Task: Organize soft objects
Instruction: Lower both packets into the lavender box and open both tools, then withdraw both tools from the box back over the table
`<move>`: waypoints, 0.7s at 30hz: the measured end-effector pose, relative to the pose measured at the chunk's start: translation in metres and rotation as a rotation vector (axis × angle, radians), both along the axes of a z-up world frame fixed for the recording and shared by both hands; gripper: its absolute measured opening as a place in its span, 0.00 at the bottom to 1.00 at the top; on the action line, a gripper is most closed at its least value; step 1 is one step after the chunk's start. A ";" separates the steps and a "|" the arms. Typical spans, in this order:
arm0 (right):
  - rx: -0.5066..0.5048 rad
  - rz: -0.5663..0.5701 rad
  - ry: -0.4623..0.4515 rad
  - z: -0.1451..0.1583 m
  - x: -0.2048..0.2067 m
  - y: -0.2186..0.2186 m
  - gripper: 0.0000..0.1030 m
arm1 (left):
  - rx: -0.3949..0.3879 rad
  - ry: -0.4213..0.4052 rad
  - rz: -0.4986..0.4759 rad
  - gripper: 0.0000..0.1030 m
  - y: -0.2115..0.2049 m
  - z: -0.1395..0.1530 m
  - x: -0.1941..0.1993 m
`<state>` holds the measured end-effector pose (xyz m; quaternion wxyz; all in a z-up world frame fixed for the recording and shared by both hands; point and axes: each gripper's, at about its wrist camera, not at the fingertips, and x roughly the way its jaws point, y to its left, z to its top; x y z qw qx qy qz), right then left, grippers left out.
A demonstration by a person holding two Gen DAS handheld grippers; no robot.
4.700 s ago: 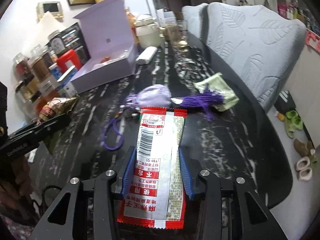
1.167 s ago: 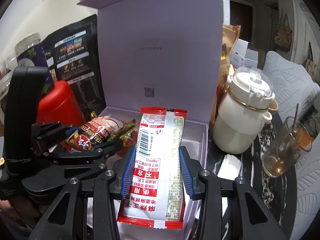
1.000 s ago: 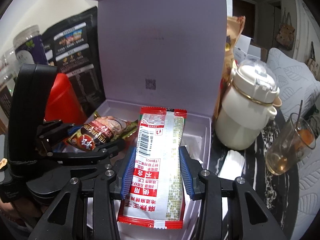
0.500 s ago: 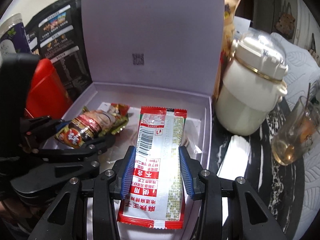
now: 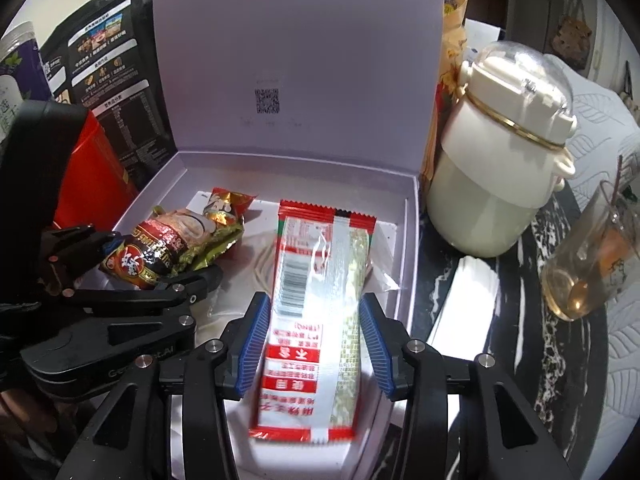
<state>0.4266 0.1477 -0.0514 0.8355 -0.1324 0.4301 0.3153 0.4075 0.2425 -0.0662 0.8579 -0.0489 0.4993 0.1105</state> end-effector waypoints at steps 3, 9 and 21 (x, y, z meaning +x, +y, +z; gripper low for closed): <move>0.001 -0.007 -0.020 0.006 -0.003 -0.004 0.45 | -0.018 -0.008 -0.014 0.79 0.002 0.002 -0.001; 0.022 -0.046 -0.040 0.017 -0.006 -0.018 0.49 | 0.013 -0.024 -0.031 0.80 -0.009 0.017 -0.004; 0.070 -0.094 -0.114 0.069 -0.022 -0.054 0.49 | 0.040 -0.146 -0.032 0.80 -0.026 0.085 -0.034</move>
